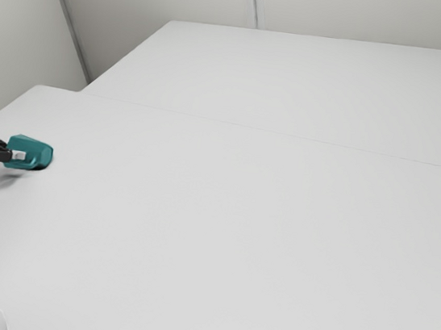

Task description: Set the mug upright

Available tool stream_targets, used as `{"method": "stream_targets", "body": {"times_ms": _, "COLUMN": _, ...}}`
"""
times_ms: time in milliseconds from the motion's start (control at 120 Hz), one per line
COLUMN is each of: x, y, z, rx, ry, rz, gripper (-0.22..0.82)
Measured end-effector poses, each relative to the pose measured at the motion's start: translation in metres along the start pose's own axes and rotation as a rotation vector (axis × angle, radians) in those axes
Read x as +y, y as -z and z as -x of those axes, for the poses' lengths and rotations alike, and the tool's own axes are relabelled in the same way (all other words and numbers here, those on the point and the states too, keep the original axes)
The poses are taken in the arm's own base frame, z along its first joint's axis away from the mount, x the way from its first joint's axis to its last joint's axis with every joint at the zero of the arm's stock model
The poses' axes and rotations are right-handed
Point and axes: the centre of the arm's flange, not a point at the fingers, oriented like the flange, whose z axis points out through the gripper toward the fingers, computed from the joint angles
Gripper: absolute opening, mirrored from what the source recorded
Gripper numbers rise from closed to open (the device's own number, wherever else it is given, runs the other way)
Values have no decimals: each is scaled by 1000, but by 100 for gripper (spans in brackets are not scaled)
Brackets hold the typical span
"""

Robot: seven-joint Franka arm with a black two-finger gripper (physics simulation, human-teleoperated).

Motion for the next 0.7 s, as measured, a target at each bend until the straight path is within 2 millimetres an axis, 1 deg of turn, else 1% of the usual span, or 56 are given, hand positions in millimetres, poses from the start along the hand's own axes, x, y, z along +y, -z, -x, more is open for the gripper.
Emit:
{"method": "stream_targets", "body": {"times_ms": 225, "x": 0, "y": -1, "z": -8, "rx": 3, "ry": -12, "rz": -5, "gripper": -3}}
{"method": "stream_targets", "body": {"times_ms": 325, "x": 1, "y": 2, "z": -16, "rx": 2, "ry": -23, "rz": -11, "gripper": -10}}
{"method": "stream_targets", "body": {"times_ms": 433, "x": 3, "y": 3, "z": -30, "rx": -3, "ry": -44, "rz": -18, "gripper": -14}}
{"method": "stream_targets", "body": {"times_ms": 600, "x": 6, "y": 6, "z": -45, "rx": -13, "ry": -62, "rz": -32, "gripper": -16}}
{"method": "stream_targets", "body": {"times_ms": 700, "x": 13, "y": 6, "z": -61, "rx": -26, "ry": -80, "rz": -38, "gripper": -17}}
